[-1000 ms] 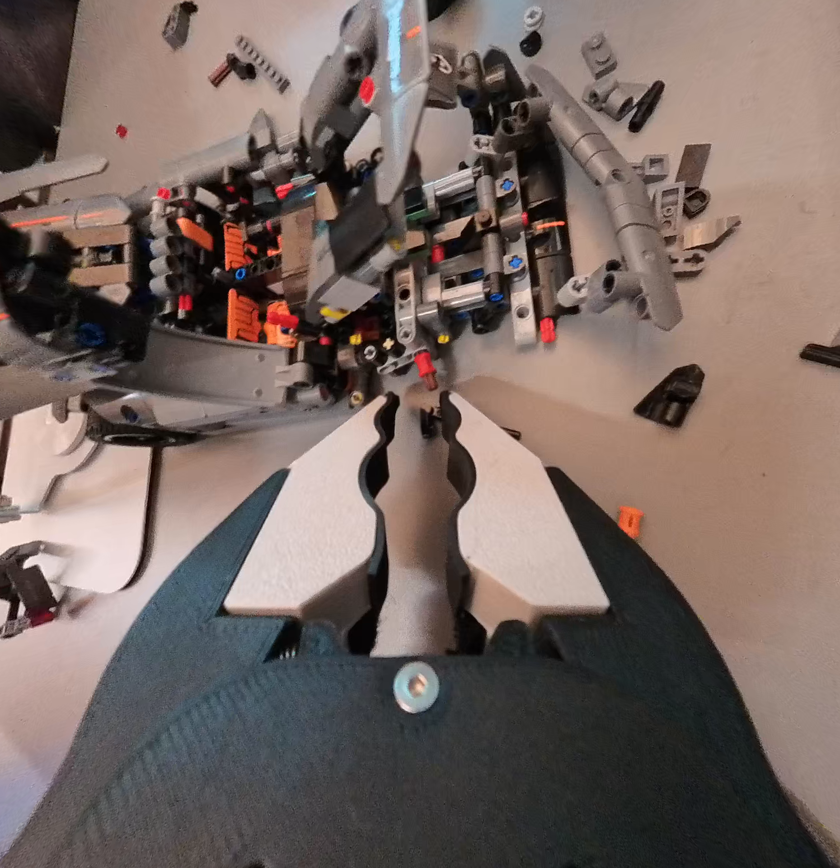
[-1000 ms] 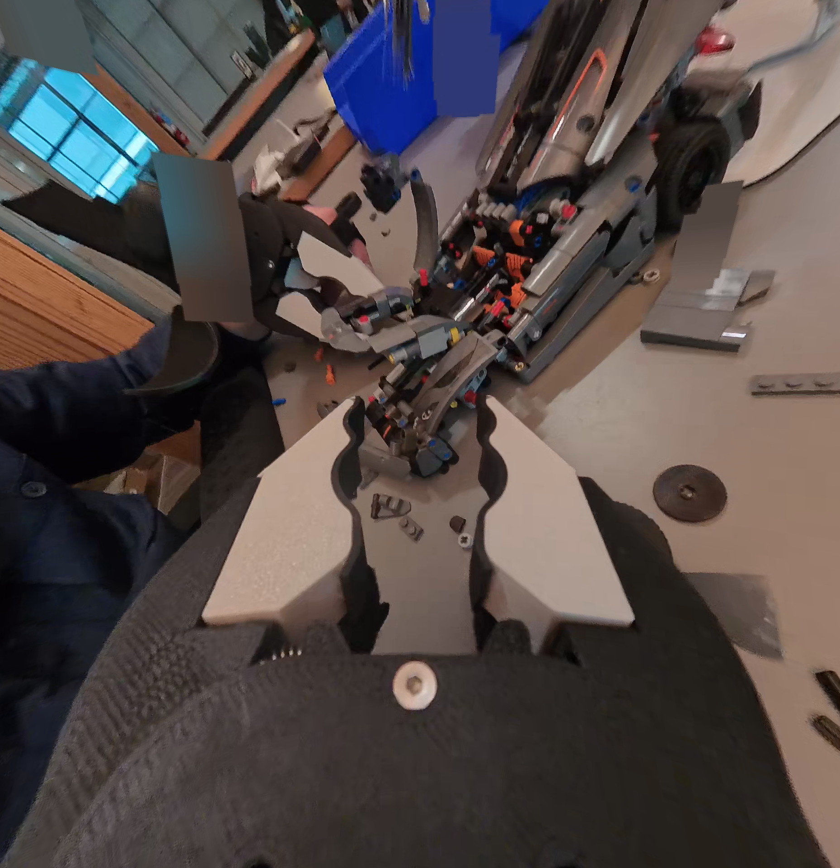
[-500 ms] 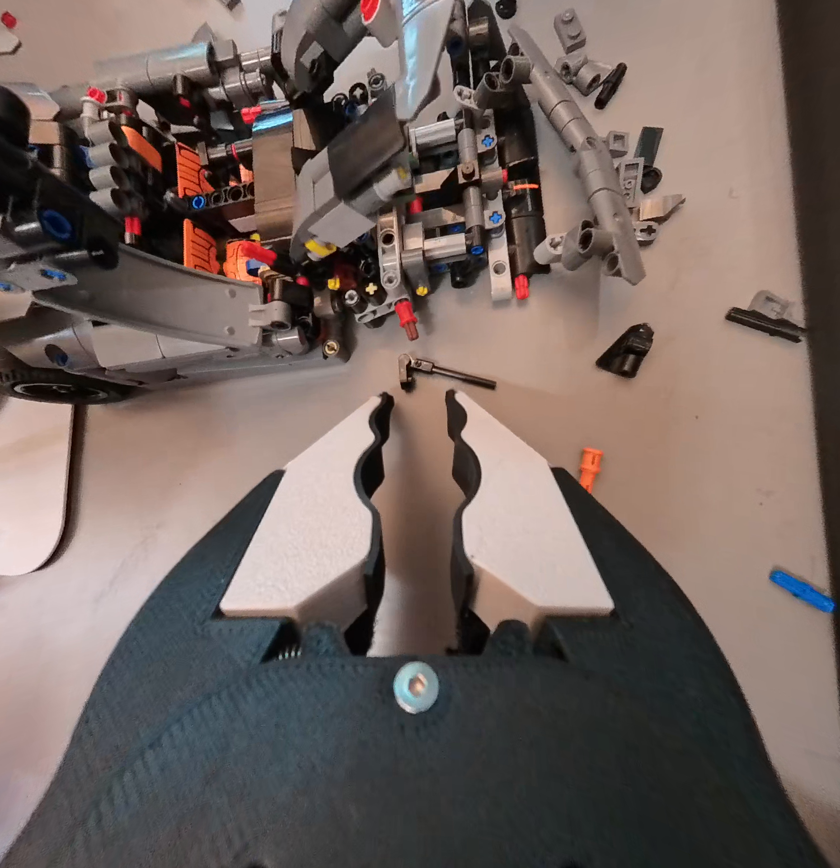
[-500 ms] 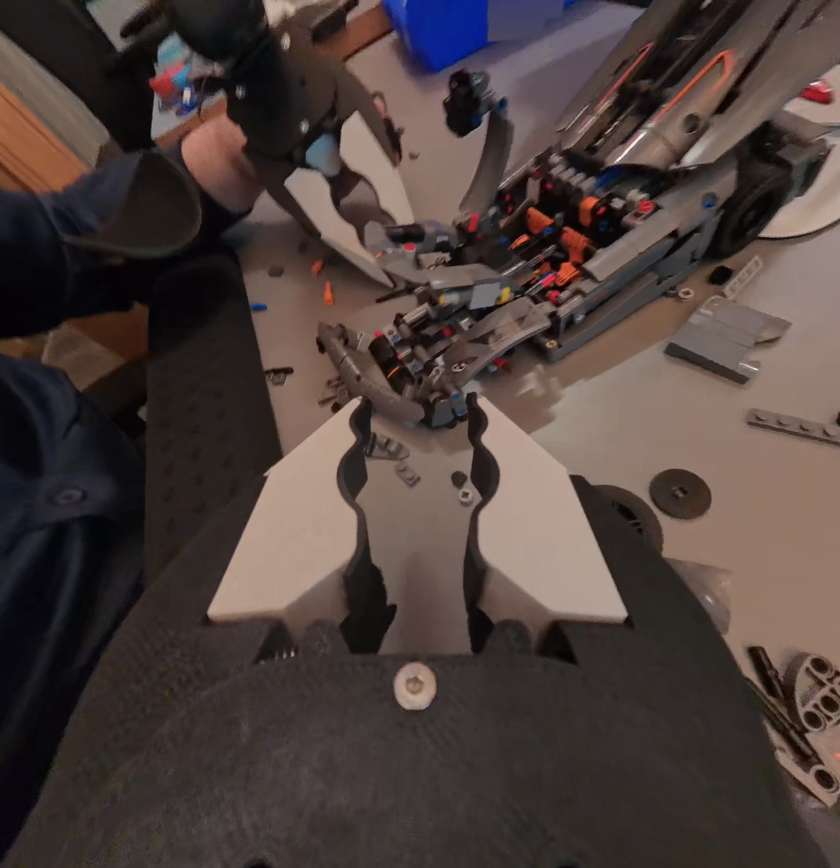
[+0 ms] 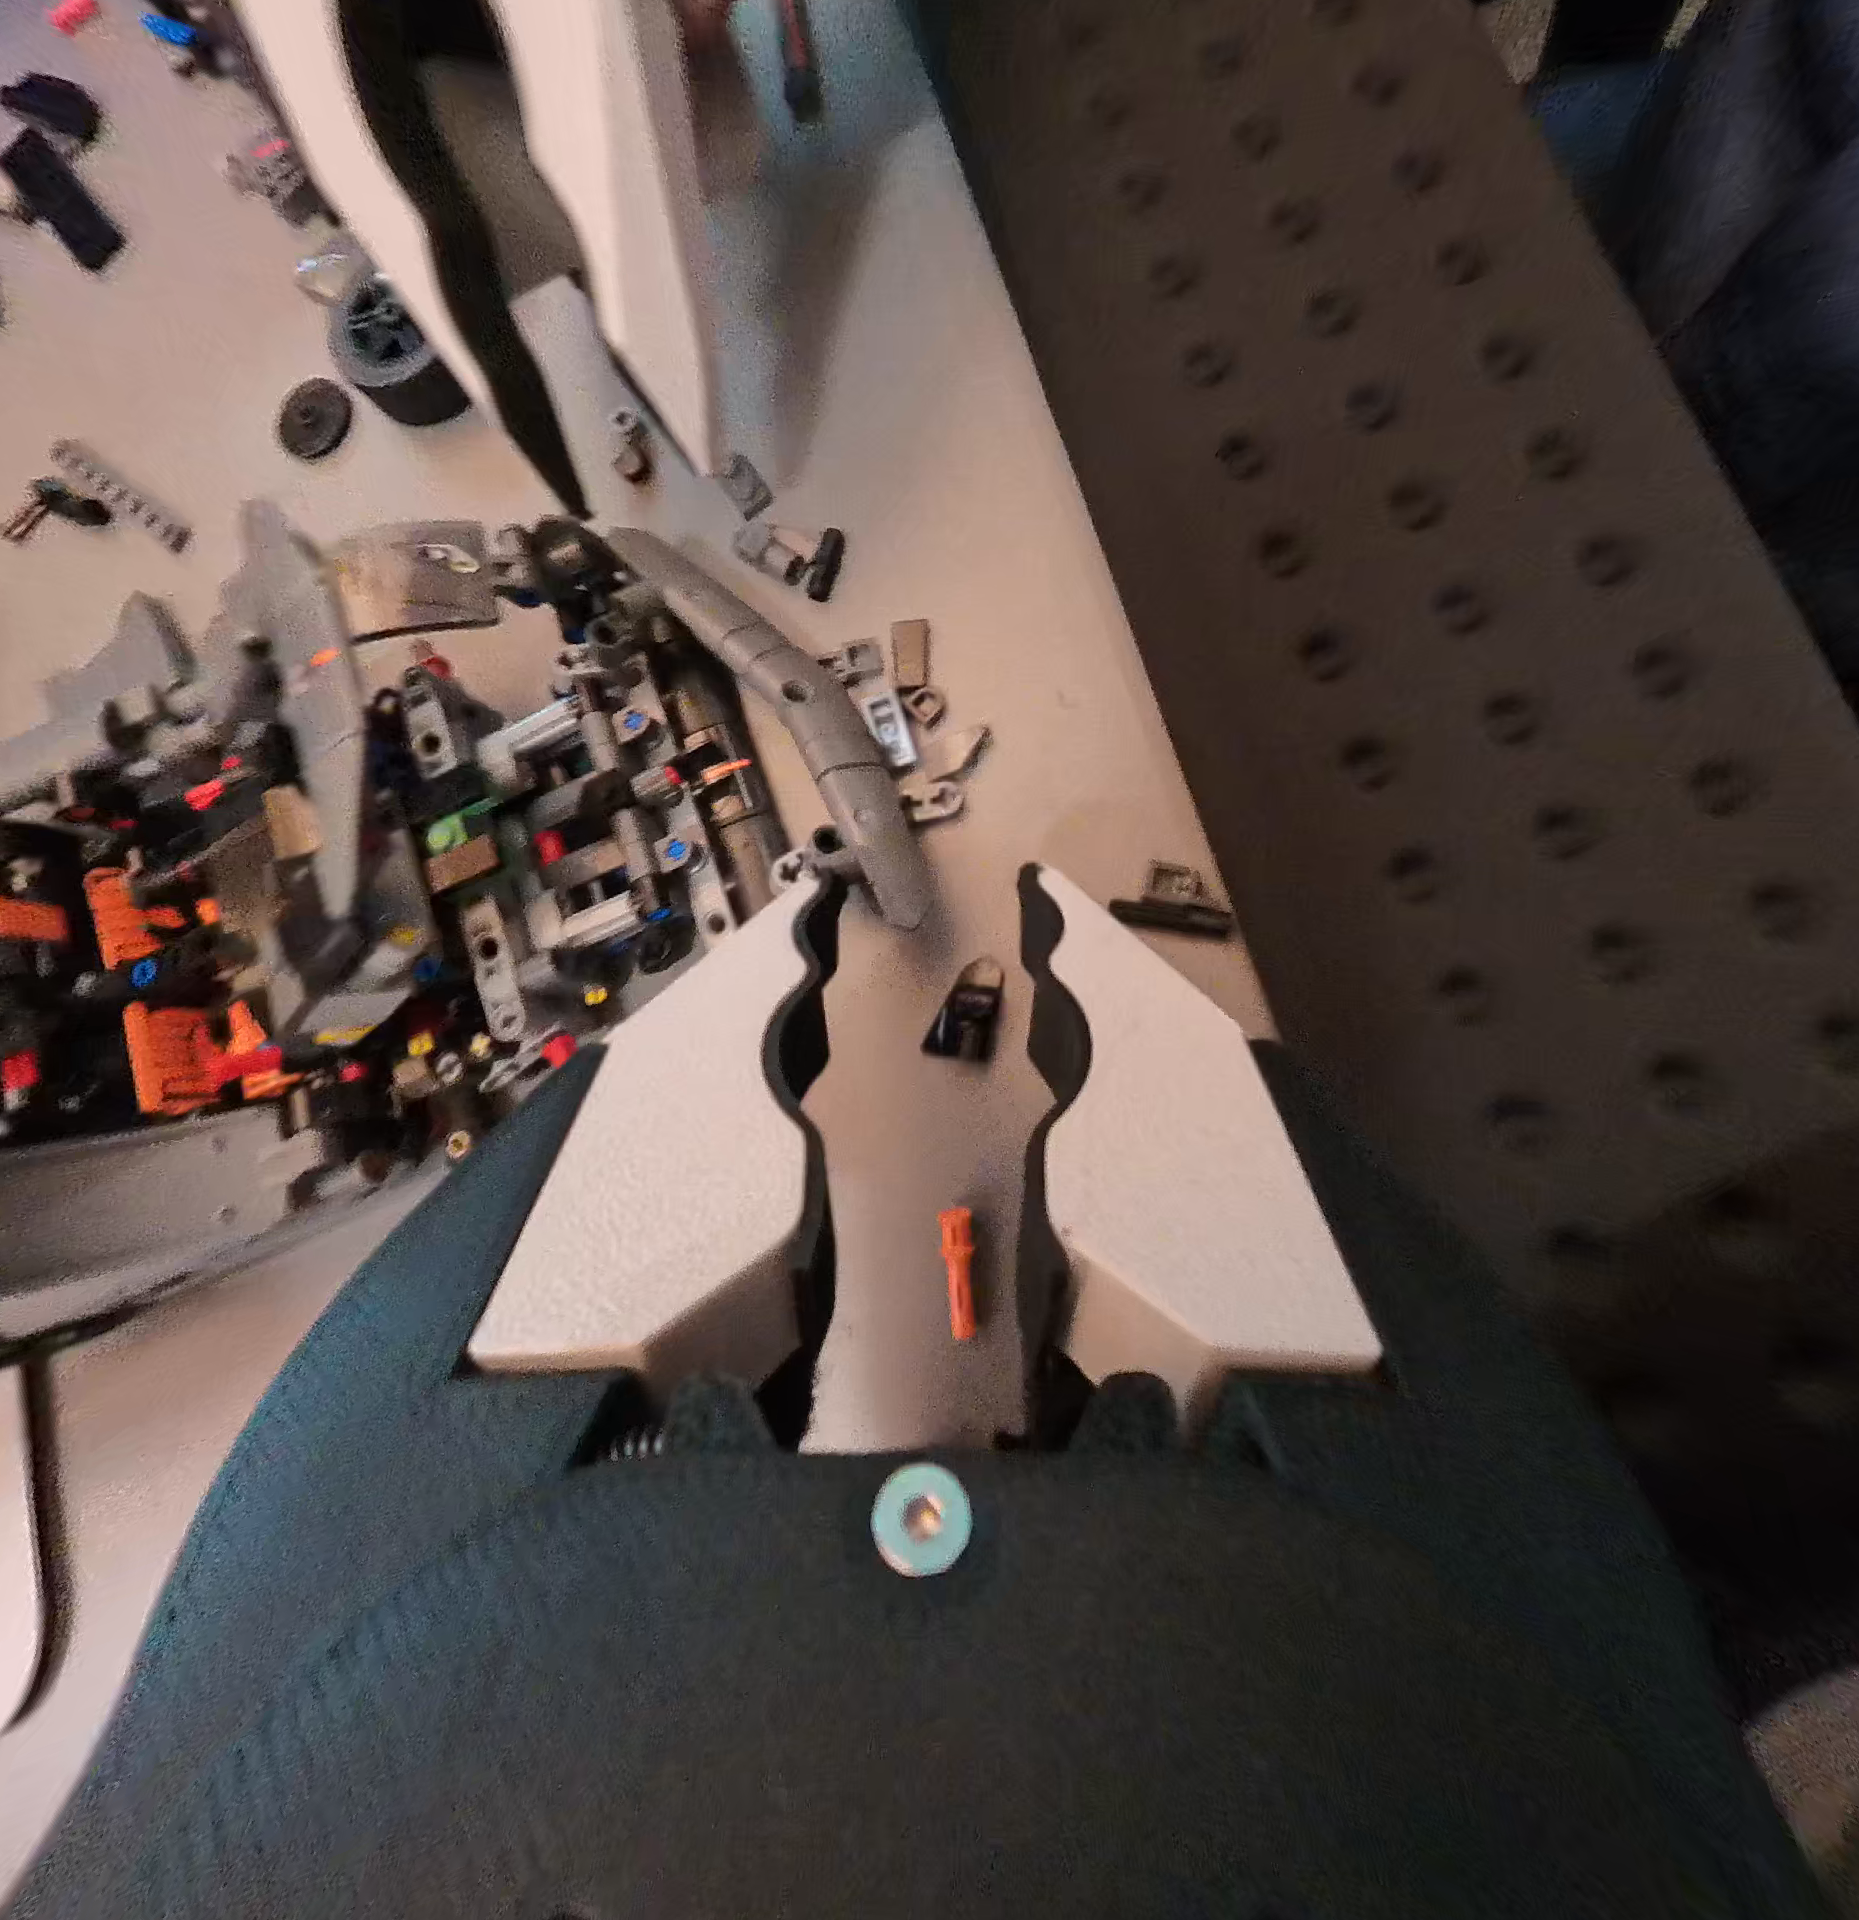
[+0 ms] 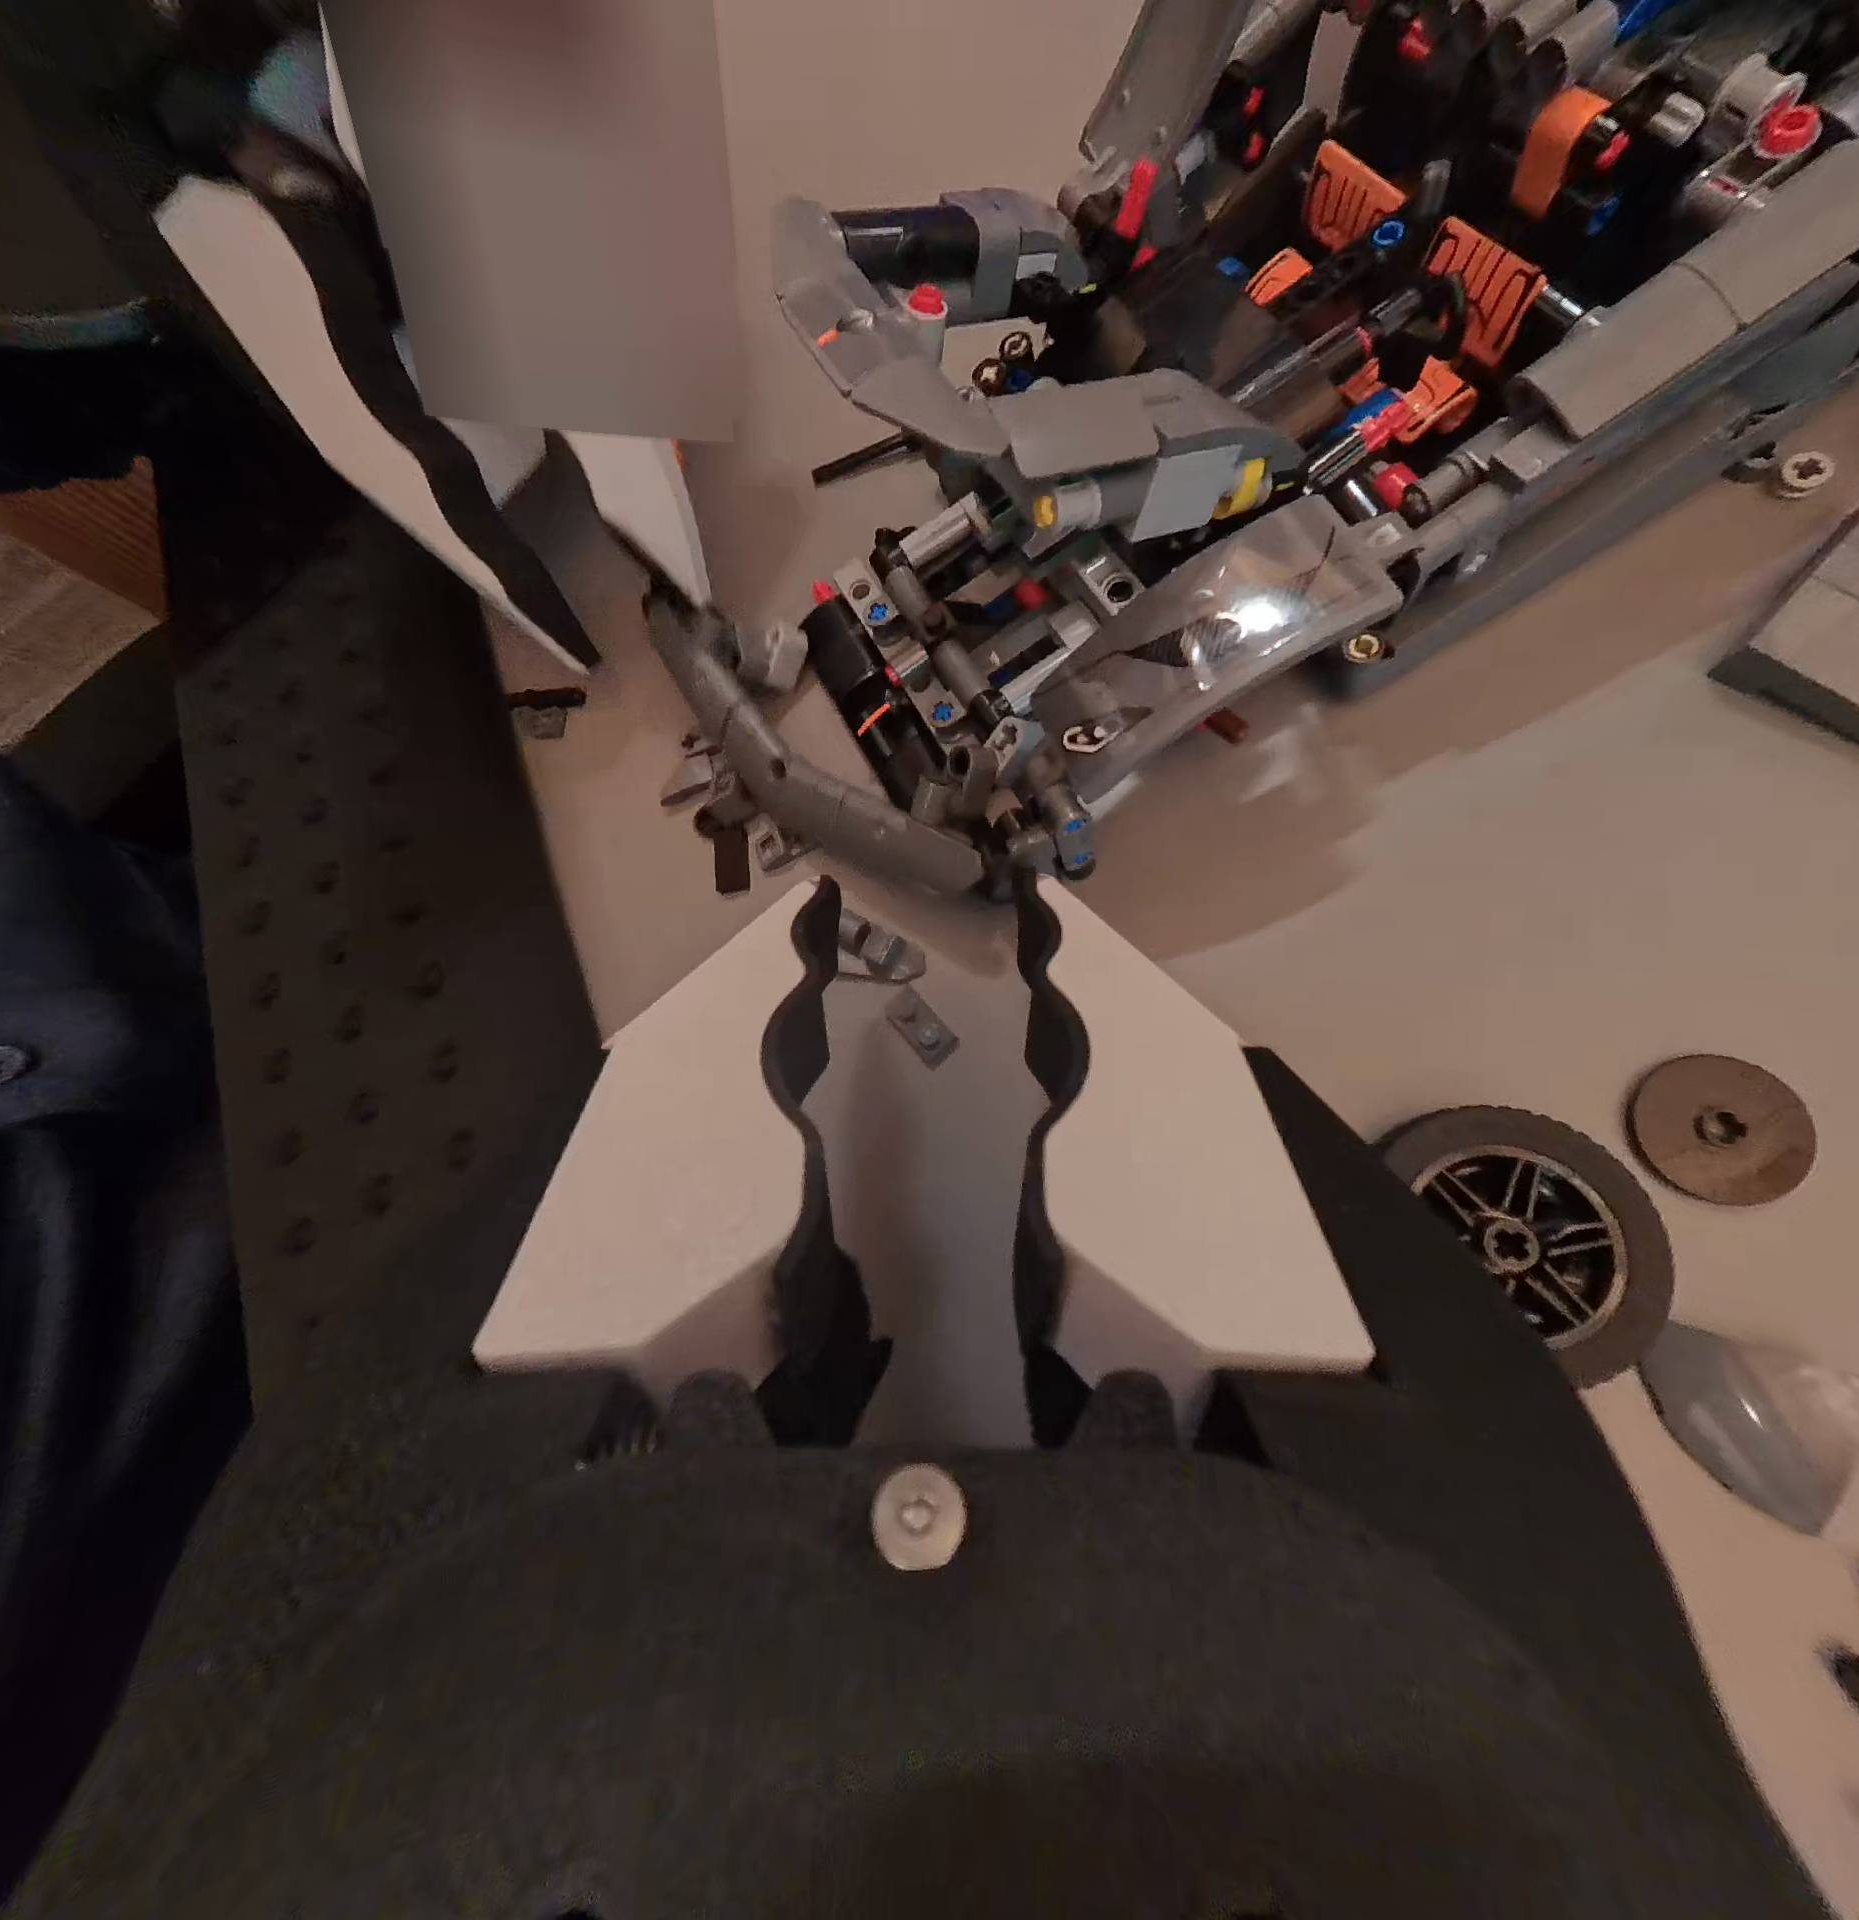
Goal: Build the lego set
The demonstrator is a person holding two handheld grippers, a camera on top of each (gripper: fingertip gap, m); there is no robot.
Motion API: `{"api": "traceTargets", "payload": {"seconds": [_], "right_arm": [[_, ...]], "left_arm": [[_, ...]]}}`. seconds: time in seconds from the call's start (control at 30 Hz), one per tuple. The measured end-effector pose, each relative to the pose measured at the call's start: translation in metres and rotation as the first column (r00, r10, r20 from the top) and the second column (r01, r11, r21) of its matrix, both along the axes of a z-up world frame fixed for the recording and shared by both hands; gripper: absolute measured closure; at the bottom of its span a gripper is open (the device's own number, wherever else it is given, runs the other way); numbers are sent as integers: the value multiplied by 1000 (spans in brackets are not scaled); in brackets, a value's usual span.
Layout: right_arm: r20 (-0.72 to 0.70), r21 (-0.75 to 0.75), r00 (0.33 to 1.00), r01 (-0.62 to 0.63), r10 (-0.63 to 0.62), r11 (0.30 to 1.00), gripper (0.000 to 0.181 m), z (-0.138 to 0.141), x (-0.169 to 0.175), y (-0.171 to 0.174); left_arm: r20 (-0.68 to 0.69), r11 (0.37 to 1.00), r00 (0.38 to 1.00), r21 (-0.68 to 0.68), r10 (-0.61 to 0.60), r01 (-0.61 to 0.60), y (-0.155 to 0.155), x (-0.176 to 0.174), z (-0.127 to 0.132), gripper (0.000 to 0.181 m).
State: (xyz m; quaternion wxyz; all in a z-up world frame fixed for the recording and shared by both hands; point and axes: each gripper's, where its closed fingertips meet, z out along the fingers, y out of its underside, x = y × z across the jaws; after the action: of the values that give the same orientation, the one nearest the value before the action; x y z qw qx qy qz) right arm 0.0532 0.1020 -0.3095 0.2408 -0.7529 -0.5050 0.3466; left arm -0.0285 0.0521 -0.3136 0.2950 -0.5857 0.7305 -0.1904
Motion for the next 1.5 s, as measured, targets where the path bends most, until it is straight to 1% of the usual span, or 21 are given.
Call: {"api": "traceTargets", "payload": {"seconds": [0.03, 0.1, 0.17, 0.23, 0.3, 0.37, 0.43, 0.53, 0.63, 0.7, 0.83, 0.9, 1.33, 1.5], "right_arm": [[-3, 2, 1000, 8, -8, 1000, 149, 0, -1, 2], [0, 5, 1000, 22, -22, 1000, 150, -1, 0, 5], [-9, -9, 1000, 21, -21, 1000, 147, -2, -1, 5], [-6, -1, 1000, 20, -20, 1000, 149, -2, -1, 5], [-2, -1, 1000, 8, -8, 1000, 149, -3, -1, 4], [5, -11, 1000, 7, -7, 1000, 151, -5, 0, 3], [12, -15, 1000, 1, -1, 1000, 152, -8, -1, 2], [11, -10, 1000, -6, 6, 1000, 153, -9, -1, 2], [13, 1, 1000, 1, -1, 1000, 155, -9, -2, 3], [13, 0, 1000, -3, 3, 1000, 155, -10, -2, 2], [5, 3, 1000, -2, 2, 1000, 154, -9, -2, 2], [3, 3, 1000, -1, 1, 1000, 155, -9, -2, 3], [-1, 6, 1000, -2, 2, 1000, 155, -10, -1, 4], [0, 10, 1000, -2, 2, 1000, 155, -10, -1, 4]], "left_arm": [[-10, 1000, 1000, 21, -2, 2, 0, 3, -5, 153], [4, 997, 1000, 72, 14, -14, 5, 7, -5, 168], [8, 996, 999, 87, 32, -33, 10, 7, -5, 172], [12, 995, 999, 96, 31, -32, 11, 6, -5, 172], [9, 993, 999, 104, 52, -53, 15, 5, -4, 163], [12, 993, 999, 102, 53, -54, 15, 4, -4, 160], [1, 994, 999, 100, 47, -47, 15, 1, -5, 153], [-12, 994, 999, 103, 43, -42, 14, -1, -5, 149], [-13, 995, 999, 93, 42, -41, 14, 2, -9, 153], [-61, 990, 997, 136, 45, -36, 17, 0, -18, 161], [-52, 988, 998, 147, 46, -38, 19, -1, -17, 163], [-47, 987, 998, 158, 42, -34, 19, -2, -15, 171], [-46, 968, 996, 242, 73, -59, 31, -8, -10, 173], [-52, 952, 995, 301, 81, -61, 36, -9, -9, 173]]}}
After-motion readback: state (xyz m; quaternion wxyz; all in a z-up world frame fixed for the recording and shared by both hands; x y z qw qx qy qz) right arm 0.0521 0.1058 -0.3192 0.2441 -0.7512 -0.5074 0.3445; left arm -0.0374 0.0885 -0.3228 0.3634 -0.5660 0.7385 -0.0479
